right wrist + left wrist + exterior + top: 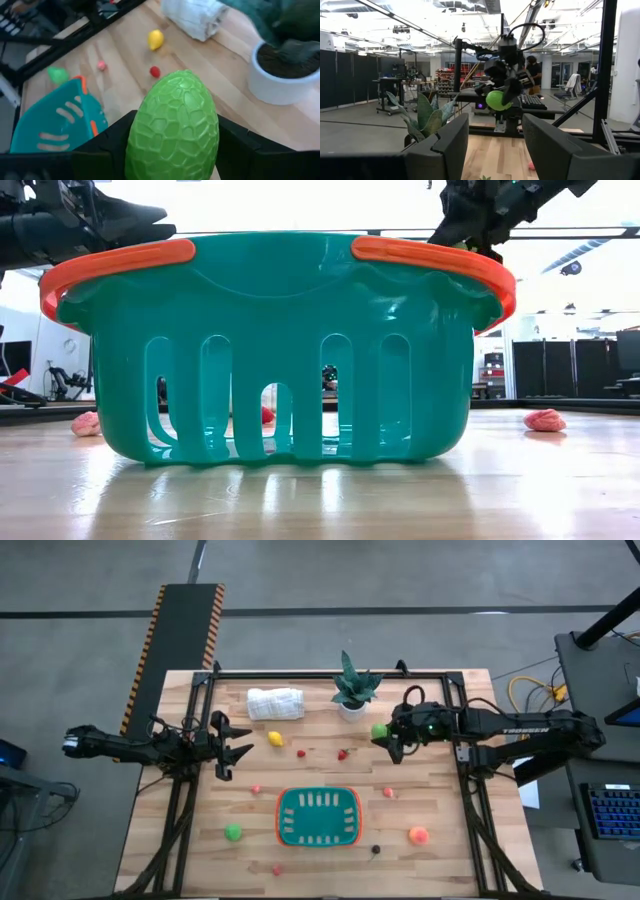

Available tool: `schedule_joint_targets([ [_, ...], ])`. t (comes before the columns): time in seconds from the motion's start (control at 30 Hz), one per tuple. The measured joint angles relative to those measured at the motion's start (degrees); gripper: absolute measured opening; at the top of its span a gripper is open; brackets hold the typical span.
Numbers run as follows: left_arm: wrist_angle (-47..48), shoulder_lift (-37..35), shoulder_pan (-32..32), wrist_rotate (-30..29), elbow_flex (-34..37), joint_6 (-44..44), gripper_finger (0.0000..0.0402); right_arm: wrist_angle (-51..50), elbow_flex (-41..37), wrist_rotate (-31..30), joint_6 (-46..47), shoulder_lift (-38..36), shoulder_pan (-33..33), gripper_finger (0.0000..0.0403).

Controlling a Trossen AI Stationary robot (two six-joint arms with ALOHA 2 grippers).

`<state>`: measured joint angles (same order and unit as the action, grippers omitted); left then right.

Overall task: Pick and placing Produce into tupperware
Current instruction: Put the green guava into the blue bin

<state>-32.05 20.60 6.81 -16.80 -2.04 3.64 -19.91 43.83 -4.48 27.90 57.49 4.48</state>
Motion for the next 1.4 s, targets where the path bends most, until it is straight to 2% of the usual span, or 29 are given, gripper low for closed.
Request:
schedule_joint_targets([
  [0.87, 0.01, 0.0, 0.0, 0.0, 0.04, 0.0, 0.0173, 10.87, 0.0, -0.04, -5.37, 0.19, -13.96, 0.0203],
  [1.4, -0.01, 0.37, 0.0, -0.01, 0.1, 0.0, 0.0173, 19.89, 0.0, -0.04, -10.42, 7.06, -19.83, 0.0203],
])
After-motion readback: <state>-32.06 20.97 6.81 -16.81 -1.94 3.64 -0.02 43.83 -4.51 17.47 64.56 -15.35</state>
